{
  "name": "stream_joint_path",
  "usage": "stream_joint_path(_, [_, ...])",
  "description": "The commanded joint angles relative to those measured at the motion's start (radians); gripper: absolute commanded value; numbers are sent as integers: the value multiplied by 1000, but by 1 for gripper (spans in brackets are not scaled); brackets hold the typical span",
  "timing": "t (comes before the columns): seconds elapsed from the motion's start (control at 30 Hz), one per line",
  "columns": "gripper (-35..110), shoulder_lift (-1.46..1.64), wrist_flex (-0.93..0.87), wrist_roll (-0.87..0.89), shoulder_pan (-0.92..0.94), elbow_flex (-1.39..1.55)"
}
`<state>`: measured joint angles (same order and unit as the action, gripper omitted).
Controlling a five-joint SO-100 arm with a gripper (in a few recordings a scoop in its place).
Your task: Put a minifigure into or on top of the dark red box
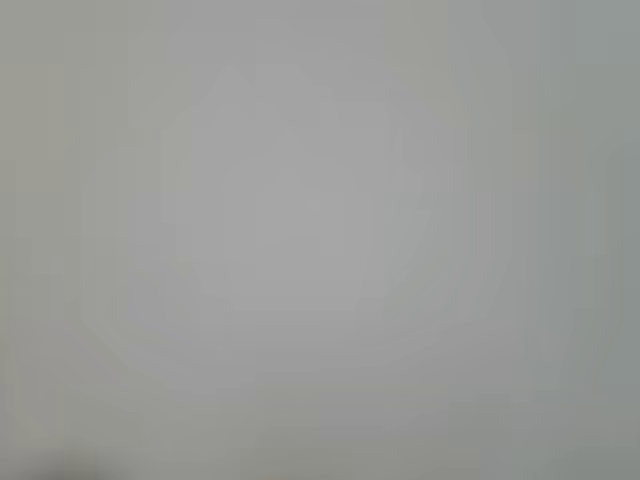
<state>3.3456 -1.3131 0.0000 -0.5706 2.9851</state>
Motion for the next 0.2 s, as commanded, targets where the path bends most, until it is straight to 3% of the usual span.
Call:
stream_joint_path(0.0, [0, 14, 17, 12, -11, 23])
stream_joint_path(0.17, [0, 11, 23, 20, 6, 29])
